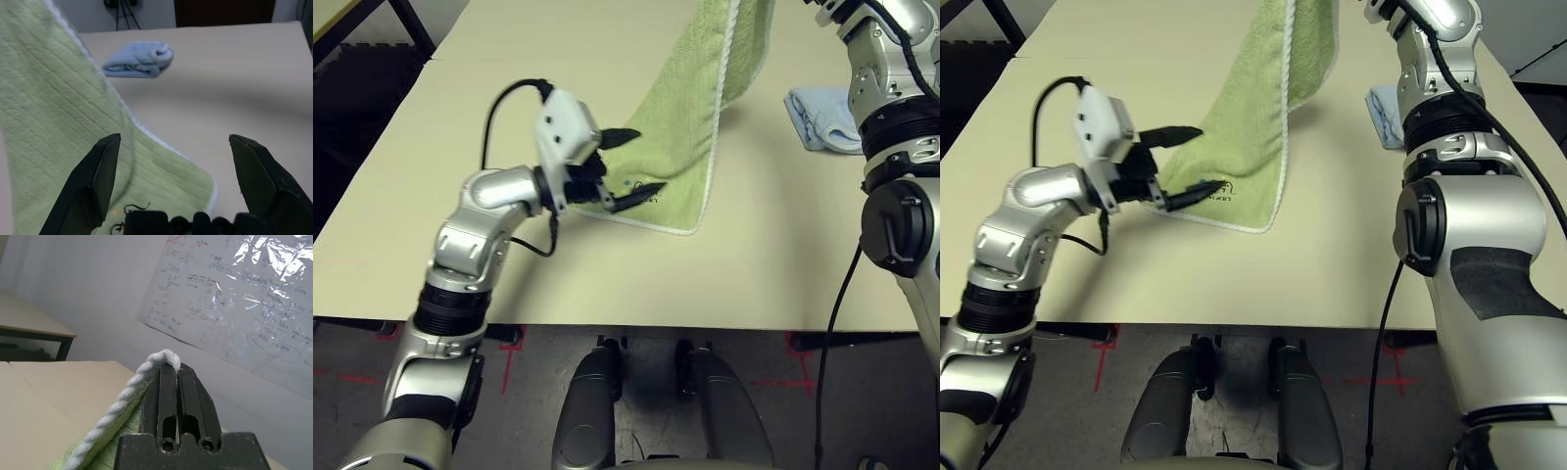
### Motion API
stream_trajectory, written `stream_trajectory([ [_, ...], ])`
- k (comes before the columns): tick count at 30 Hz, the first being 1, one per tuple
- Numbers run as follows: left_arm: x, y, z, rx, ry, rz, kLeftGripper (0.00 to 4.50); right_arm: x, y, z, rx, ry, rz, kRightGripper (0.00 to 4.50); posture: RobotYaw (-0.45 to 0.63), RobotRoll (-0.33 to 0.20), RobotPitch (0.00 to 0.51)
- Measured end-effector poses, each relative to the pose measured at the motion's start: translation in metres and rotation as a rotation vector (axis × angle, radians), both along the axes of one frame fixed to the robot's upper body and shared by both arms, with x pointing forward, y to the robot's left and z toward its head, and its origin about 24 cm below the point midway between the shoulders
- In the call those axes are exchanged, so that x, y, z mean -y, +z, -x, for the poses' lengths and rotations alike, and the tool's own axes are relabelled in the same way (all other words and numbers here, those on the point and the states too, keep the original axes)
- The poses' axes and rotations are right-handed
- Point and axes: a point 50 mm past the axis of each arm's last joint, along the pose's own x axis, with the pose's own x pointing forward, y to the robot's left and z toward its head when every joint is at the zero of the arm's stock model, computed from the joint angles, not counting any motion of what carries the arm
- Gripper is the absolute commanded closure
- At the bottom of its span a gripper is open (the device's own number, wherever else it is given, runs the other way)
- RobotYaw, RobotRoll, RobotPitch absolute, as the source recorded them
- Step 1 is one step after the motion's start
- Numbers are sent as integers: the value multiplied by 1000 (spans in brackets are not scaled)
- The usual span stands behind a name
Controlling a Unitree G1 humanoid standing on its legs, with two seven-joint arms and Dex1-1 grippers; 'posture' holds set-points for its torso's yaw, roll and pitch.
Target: Fold the towel and set it aside.
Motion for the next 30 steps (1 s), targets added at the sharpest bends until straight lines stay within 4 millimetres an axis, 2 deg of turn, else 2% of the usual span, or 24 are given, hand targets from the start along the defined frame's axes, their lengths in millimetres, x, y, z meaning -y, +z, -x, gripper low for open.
stream_trajectory([
  [5, 10, -23, -7, -43, 26, -106, 8, -6, -6, -2, -15, 16, -1, 4500, 108, 0, 255],
  [12, 9, -53, -25, -122, 119, -202, 8, -10, -13, -5, -41, 26, -2, 4500, 105, 0, 257],
  [15, 13, -54, -33, -127, 133, -222, 8, -11, -14, -6, -55, 24, 9, 4500, 101, 0, 257],
  [20, 25, -42, -44, -85, 122, -237, 8, -14, -19, -10, -103, 11, 52, 4500, 98, 0, 259],
  [27, 51, -39, -41, -86, 15, -231, 8, -17, -7, -7, -80, 15, 49, 4500, 84, 0, 252],
  [30, 55, -41, -39, -93, -11, -238, 8, -18, 2, -4, -43, 21, 21, 4500, 83, 0, 250],
])
